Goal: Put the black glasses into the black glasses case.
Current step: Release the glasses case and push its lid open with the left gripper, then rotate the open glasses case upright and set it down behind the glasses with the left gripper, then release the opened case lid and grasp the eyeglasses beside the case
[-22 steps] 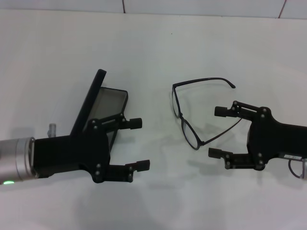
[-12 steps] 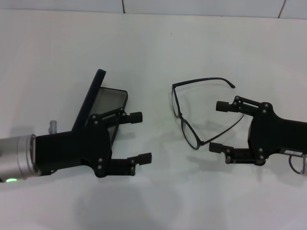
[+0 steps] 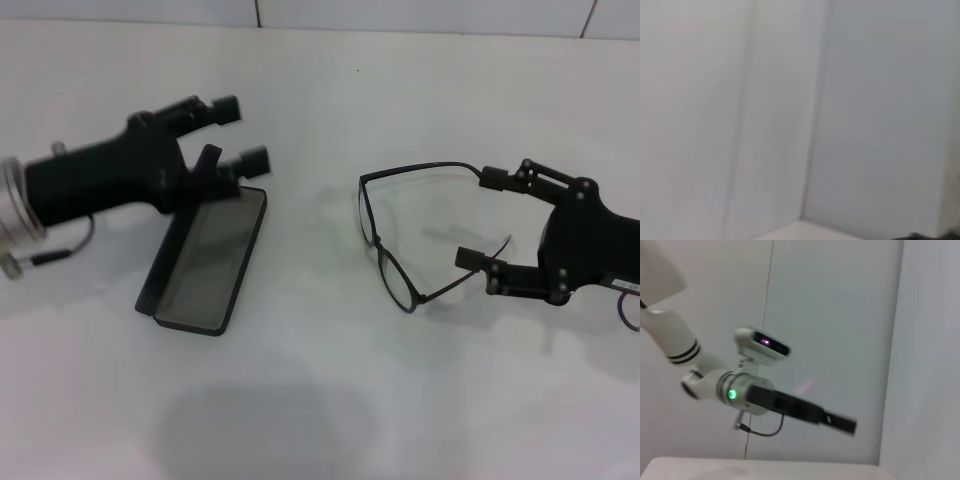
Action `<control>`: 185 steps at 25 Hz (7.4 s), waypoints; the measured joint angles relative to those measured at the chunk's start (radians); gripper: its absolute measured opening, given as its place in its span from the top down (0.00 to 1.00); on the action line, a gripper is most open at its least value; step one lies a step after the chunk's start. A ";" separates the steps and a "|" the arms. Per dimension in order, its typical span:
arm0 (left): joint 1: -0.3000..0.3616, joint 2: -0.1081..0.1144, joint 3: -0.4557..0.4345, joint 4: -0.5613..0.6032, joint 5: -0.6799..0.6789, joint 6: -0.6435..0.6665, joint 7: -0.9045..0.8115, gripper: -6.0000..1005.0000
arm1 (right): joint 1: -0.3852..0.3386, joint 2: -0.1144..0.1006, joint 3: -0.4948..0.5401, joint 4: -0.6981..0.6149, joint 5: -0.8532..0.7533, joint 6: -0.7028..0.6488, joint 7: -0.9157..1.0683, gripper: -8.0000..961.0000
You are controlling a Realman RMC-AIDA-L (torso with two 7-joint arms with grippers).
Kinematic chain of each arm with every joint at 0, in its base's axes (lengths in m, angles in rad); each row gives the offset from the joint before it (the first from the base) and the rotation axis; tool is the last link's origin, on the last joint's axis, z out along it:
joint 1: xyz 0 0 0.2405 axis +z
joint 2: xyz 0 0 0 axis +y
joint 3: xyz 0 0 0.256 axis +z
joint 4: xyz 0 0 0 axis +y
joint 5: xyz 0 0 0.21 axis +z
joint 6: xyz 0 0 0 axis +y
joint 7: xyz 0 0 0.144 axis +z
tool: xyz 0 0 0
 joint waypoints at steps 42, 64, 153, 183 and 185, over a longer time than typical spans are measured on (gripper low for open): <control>-0.119 -0.116 0.094 -0.491 0.271 -0.137 -0.506 0.26 | -0.093 -0.003 -0.010 -0.090 -0.042 -0.083 -0.038 0.11; -0.231 -0.104 0.095 -0.446 0.381 -0.237 -0.623 0.54 | -0.107 -0.004 -0.010 -0.090 -0.037 -0.096 -0.070 0.11; -0.070 -0.110 0.092 0.102 -0.117 -0.154 -0.109 0.25 | 0.055 -0.008 -0.068 -0.985 -0.562 -0.216 0.349 0.11; 0.038 -0.106 0.091 0.138 -0.163 -0.162 -0.021 0.20 | 0.297 0.007 -0.871 -0.971 -0.899 0.156 0.513 0.21; 0.036 -0.105 0.091 0.137 -0.163 -0.162 -0.023 0.20 | 0.308 0.007 -0.887 -0.950 -0.900 0.167 0.513 0.21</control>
